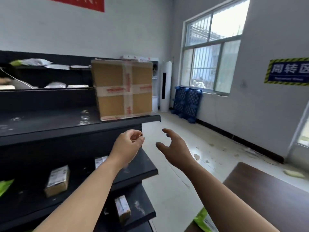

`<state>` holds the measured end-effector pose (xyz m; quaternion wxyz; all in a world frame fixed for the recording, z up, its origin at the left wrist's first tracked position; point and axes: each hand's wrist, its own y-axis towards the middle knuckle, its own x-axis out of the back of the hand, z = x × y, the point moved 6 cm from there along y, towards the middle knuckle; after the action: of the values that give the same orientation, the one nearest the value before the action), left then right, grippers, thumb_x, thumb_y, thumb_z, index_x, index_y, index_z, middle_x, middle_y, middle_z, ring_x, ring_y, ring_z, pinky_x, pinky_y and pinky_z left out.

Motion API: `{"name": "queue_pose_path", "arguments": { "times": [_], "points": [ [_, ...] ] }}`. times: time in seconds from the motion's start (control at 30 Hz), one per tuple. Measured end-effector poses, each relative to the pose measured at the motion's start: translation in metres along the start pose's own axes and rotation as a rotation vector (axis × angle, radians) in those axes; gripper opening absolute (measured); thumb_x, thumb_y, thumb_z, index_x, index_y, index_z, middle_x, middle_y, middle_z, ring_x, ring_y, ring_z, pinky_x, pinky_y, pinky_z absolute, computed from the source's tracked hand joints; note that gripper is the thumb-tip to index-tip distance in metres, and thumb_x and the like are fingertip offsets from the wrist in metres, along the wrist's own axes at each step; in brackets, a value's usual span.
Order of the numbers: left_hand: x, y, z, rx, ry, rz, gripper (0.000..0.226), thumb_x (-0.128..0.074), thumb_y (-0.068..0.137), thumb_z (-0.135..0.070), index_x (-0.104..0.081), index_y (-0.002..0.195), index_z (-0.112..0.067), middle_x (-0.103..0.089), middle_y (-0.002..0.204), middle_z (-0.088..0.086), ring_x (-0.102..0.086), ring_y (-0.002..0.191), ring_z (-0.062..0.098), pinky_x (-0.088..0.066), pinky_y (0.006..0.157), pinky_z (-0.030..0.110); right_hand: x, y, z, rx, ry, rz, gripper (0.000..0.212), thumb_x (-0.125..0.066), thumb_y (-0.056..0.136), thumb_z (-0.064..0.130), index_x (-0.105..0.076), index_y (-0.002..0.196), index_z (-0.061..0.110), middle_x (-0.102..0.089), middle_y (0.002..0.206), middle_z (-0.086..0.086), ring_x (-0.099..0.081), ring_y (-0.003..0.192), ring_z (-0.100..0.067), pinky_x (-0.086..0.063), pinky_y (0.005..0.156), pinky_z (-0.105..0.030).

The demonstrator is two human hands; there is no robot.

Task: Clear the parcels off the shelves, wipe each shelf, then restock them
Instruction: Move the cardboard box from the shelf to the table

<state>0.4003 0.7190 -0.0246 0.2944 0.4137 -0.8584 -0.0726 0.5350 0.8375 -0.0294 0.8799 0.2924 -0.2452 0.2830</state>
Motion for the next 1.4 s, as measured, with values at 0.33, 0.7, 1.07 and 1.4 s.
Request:
{"name": "queue_pose_path", "arguments": {
  "times": [0.33, 0.7, 1.07, 1.4],
  "points": [
    [0.112, 0.066, 0.018, -0.024, 0.005, -0.126, 0.034, -0.061, 0.092, -0.029, -0.058, 0.124, -0.016, -0.061, 0.106, -0.009, -0.056, 0.095, 0.002, -0.038, 0.073, 0.009, -0.061, 0.079, 0.083, 0.064, 0.080, -0.031, 0.058, -0.063, 0.088, 0.033, -0.043, 0.142, 0.027, -0.048, 0.140, 0.003, -0.048, 0.118, -0.011, -0.034, 0.093, -0.020],
    [0.142, 0.146, 0.013, -0.031, 0.045, -0.167, 0.064, -0.061, 0.092, -0.028, -0.029, 0.146, -0.021, -0.042, 0.141, 0.005, -0.047, 0.124, 0.021, -0.045, 0.100, 0.037, -0.059, 0.170, 0.095, 0.071, 0.095, -0.129, 0.063, -0.066, 0.088, 0.032, -0.039, 0.144, 0.026, -0.046, 0.143, -0.003, -0.041, 0.132, -0.019, -0.037, 0.103, -0.035],
    [0.136, 0.214, 0.026, 0.054, 0.117, -0.296, 0.108, -0.075, 0.081, -0.026, 0.008, 0.149, -0.033, -0.012, 0.151, 0.009, -0.032, 0.134, 0.033, -0.035, 0.110, 0.049, -0.052, 0.263, 0.076, 0.063, 0.094, -0.158, 0.097, -0.077, 0.079, 0.037, -0.011, 0.150, 0.045, -0.012, 0.157, -0.009, -0.029, 0.140, -0.032, -0.036, 0.110, -0.052],
    [0.122, 0.232, 0.037, -0.014, 0.142, -0.471, 0.131, -0.081, 0.073, -0.018, 0.028, 0.137, -0.051, -0.018, 0.147, 0.006, -0.039, 0.130, 0.029, -0.040, 0.106, 0.049, -0.069, 0.303, 0.044, 0.170, 0.074, -0.114, 0.110, -0.080, 0.075, 0.036, 0.004, 0.140, 0.064, -0.005, 0.156, -0.012, -0.032, 0.138, -0.037, -0.033, 0.112, -0.053]
  ]
}}
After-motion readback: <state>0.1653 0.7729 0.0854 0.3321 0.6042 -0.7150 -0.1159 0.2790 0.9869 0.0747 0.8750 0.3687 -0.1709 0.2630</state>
